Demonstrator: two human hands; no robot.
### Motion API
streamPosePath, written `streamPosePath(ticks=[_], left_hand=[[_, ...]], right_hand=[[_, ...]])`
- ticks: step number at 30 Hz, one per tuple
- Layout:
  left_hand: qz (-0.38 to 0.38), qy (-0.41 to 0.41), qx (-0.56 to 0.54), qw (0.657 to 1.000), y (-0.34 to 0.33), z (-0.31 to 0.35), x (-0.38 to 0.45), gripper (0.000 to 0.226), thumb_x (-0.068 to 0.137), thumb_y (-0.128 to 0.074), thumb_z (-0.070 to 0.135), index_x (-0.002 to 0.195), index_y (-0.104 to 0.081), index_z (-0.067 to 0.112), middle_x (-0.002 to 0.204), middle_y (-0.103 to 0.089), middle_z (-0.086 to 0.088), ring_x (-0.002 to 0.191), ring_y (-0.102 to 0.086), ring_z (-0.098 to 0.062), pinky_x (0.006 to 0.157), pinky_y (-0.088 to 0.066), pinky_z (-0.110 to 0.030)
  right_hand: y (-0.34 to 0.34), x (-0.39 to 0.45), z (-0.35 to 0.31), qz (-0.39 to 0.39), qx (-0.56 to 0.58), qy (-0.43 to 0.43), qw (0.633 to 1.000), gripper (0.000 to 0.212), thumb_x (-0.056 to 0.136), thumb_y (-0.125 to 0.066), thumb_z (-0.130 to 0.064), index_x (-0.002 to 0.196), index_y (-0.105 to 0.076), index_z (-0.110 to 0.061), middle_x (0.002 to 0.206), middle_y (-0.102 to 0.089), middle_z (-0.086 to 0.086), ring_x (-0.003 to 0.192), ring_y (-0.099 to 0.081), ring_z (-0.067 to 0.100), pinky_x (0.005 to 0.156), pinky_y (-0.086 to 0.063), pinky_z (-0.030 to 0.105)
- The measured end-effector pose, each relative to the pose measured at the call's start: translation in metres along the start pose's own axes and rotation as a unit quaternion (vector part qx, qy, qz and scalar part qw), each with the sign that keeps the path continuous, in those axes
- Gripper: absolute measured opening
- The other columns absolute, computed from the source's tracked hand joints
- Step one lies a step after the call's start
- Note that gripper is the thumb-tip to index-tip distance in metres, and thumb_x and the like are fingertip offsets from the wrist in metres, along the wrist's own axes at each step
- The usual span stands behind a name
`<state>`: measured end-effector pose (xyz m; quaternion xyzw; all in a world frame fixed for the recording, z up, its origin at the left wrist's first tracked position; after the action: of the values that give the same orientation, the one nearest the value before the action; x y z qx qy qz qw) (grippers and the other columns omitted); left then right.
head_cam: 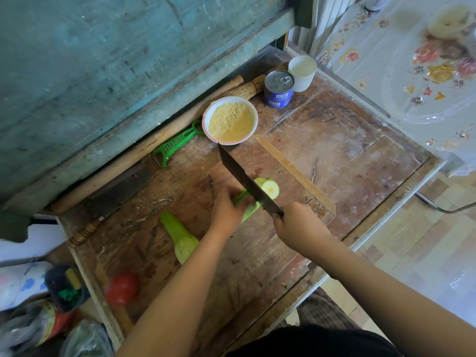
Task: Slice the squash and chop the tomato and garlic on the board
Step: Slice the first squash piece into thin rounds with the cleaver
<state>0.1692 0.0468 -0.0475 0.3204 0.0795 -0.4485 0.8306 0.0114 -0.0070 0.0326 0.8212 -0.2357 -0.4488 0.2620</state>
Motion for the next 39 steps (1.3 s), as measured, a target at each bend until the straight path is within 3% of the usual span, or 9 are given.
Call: streamPosePath(ticks=[13, 18, 23, 30, 35, 39], left_hand=[[-0.005, 0.006, -0.004, 1.0, -0.001, 0.0, 0.001, 0.024, 0.083, -0.07, 0.031, 0.09, -0.047, 0.024, 0.095, -0.058, 0.002, 0.09, -0.057, -0.018, 0.072, -0.042, -0.031], [0.005, 0.0, 0.009, 1.0, 0.0, 0.0, 0.001, 0.027, 0.081, -0.072, 0.032, 0.084, -0.045, 0.031, 0.097, -0.059, 0.001, 0.094, -0.057, -0.02, 0.078, -0.046, -0.037], [0.0, 0.0, 0.047, 0.999, 0.001, 0.0, 0.0, 0.031, 0.082, -0.07, 0.038, 0.095, -0.046, 0.023, 0.106, -0.058, 0.0, 0.096, -0.055, -0.018, 0.074, -0.041, -0.031], [-0.025, -0.016, 0.096, 0.995, 0.001, 0.012, -0.006, 0.026, 0.088, -0.06, 0.042, 0.1, -0.044, 0.024, 0.105, -0.048, 0.008, 0.097, -0.048, -0.011, 0.079, -0.04, -0.029], [-0.019, -0.022, 0.096, 0.995, 0.005, 0.013, -0.007, 0.026, 0.085, -0.064, 0.044, 0.099, -0.05, 0.027, 0.104, -0.058, 0.009, 0.093, -0.056, -0.012, 0.077, -0.047, -0.033], [-0.008, -0.007, 0.044, 0.999, 0.004, 0.007, -0.008, 0.026, 0.083, -0.069, 0.037, 0.098, -0.054, 0.023, 0.097, -0.06, 0.01, 0.091, -0.058, -0.013, 0.073, -0.041, -0.028]], right_hand=[[-0.007, 0.016, 0.002, -0.024, 0.003, -0.027, 0.999, 0.037, 0.098, -0.04, -0.021, 0.063, -0.047, -0.011, 0.058, -0.045, 0.003, 0.045, -0.041, 0.016, 0.041, -0.031, 0.024], [-0.015, 0.026, 0.003, -0.029, -0.005, -0.038, 0.999, 0.039, 0.098, -0.04, -0.022, 0.061, -0.043, -0.011, 0.058, -0.044, 0.003, 0.045, -0.04, 0.016, 0.041, -0.03, 0.025], [-0.026, 0.035, 0.008, -0.029, -0.001, -0.046, 0.999, 0.037, 0.098, -0.041, -0.021, 0.062, -0.043, -0.012, 0.061, -0.046, 0.005, 0.05, -0.044, 0.019, 0.044, -0.034, 0.026], [-0.02, 0.029, 0.01, -0.014, 0.033, -0.03, 0.999, 0.028, 0.097, -0.042, -0.02, 0.075, -0.054, -0.006, 0.057, -0.044, 0.003, 0.044, -0.039, 0.017, 0.042, -0.03, 0.024], [-0.005, 0.009, 0.004, 0.011, 0.035, 0.011, 0.999, 0.034, 0.097, -0.041, -0.019, 0.065, -0.045, -0.011, 0.055, -0.043, 0.003, 0.043, -0.036, 0.017, 0.042, -0.027, 0.024], [0.001, 0.001, 0.0, 0.02, 0.027, 0.023, 0.999, 0.034, 0.097, -0.041, -0.02, 0.065, -0.046, -0.01, 0.054, -0.043, 0.003, 0.044, -0.036, 0.018, 0.043, -0.028, 0.025]])
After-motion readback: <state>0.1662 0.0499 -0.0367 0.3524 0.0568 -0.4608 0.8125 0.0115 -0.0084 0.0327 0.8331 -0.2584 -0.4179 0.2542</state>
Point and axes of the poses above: each hand's wrist, its own x-axis towards the middle knuckle, its own y-axis out of the back of the hand, z = x × y, the point moved 9 cm from there along x, towards the middle knuckle
